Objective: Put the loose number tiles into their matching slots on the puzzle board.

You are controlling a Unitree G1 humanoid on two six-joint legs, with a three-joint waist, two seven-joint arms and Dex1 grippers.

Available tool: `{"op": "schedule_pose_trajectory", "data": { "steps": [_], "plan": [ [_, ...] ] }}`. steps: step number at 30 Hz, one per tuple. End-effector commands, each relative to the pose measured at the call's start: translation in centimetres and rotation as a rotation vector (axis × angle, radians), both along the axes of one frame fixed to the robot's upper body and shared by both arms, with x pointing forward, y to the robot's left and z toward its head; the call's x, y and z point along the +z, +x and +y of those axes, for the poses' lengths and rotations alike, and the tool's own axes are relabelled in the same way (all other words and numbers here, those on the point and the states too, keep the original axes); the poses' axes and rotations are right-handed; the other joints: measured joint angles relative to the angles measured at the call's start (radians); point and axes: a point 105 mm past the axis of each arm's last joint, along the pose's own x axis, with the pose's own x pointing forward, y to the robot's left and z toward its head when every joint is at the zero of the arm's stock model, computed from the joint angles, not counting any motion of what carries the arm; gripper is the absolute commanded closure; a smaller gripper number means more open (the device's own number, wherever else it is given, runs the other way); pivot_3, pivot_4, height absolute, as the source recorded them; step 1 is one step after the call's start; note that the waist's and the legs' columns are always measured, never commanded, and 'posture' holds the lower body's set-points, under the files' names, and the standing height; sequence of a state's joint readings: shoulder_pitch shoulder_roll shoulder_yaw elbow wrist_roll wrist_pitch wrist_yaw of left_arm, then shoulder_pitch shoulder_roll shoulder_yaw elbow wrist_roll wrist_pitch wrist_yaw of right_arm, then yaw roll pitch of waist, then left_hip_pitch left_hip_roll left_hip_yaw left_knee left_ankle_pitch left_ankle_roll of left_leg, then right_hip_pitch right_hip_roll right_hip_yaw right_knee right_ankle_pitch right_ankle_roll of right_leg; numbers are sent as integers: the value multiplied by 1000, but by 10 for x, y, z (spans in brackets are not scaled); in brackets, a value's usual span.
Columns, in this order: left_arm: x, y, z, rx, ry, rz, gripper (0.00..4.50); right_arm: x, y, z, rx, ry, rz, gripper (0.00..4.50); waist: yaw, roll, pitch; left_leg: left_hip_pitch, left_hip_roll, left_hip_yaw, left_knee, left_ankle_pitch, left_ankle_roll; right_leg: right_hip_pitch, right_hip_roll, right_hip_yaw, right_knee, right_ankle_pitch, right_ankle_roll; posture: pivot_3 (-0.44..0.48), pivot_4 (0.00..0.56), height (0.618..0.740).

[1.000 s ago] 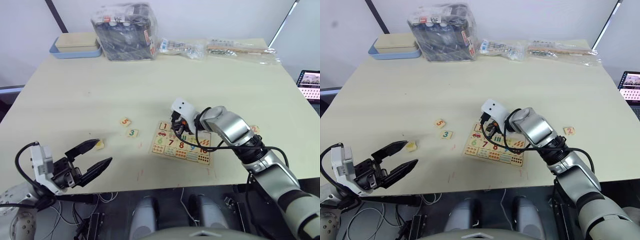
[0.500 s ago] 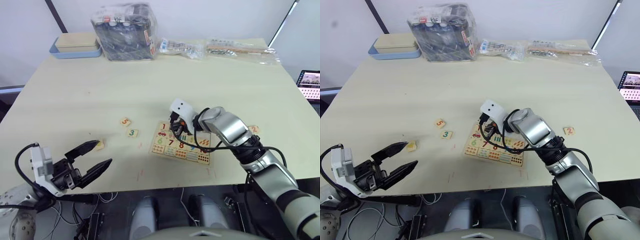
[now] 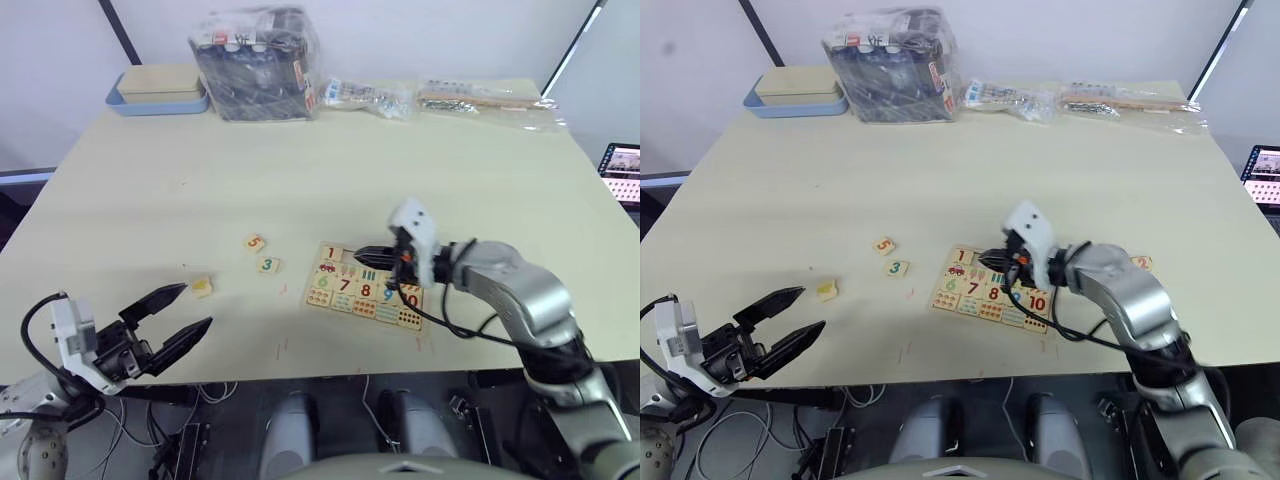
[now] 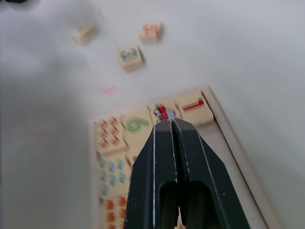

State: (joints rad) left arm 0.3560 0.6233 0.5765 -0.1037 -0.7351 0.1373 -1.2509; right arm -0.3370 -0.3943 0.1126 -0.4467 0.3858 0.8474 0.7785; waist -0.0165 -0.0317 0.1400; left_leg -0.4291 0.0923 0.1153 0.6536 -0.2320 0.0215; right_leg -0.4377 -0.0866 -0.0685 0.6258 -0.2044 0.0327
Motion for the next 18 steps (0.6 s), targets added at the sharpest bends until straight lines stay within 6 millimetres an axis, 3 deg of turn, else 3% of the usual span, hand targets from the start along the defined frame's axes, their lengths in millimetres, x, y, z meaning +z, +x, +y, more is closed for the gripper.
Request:
{"op": "schedule_pose_trajectory", "data": {
  "steps": [1,2,4,7,12,18],
  "plan": [
    [1,0,9,5,25,-17,0,18,-16,-28,-18,49,-117,4462,2,0,0,0,0,0,0,0,0,0,0,0,0,0,1,0,150,740],
    [0,2,12,9,25,-14,0,14,-21,-40,-43,45,-121,4462,6,0,0,0,0,0,0,0,0,0,0,0,0,-1,1,0,150,740],
    [-2,3,16,14,27,-12,0,11,-27,-53,-77,40,-126,3618,11,0,0,1,0,-2,0,0,0,1,0,-1,0,-1,1,0,150,740],
    [-7,8,24,29,31,-4,0,2,-44,-89,-186,53,-123,2072,14,0,-1,2,0,-3,1,0,0,2,0,-1,0,-2,2,0,150,740],
    [-10,16,36,44,46,4,0,-13,-74,-139,-315,-5,-119,39,23,0,-1,4,-1,-4,1,0,0,4,0,-1,0,-2,3,0,150,740],
    [-14,22,48,31,63,18,0,-20,-94,-193,-477,-57,-105,39,25,2,0,11,-1,-7,0,-3,-5,8,-1,0,0,-2,3,0,150,740]
  ]
}}
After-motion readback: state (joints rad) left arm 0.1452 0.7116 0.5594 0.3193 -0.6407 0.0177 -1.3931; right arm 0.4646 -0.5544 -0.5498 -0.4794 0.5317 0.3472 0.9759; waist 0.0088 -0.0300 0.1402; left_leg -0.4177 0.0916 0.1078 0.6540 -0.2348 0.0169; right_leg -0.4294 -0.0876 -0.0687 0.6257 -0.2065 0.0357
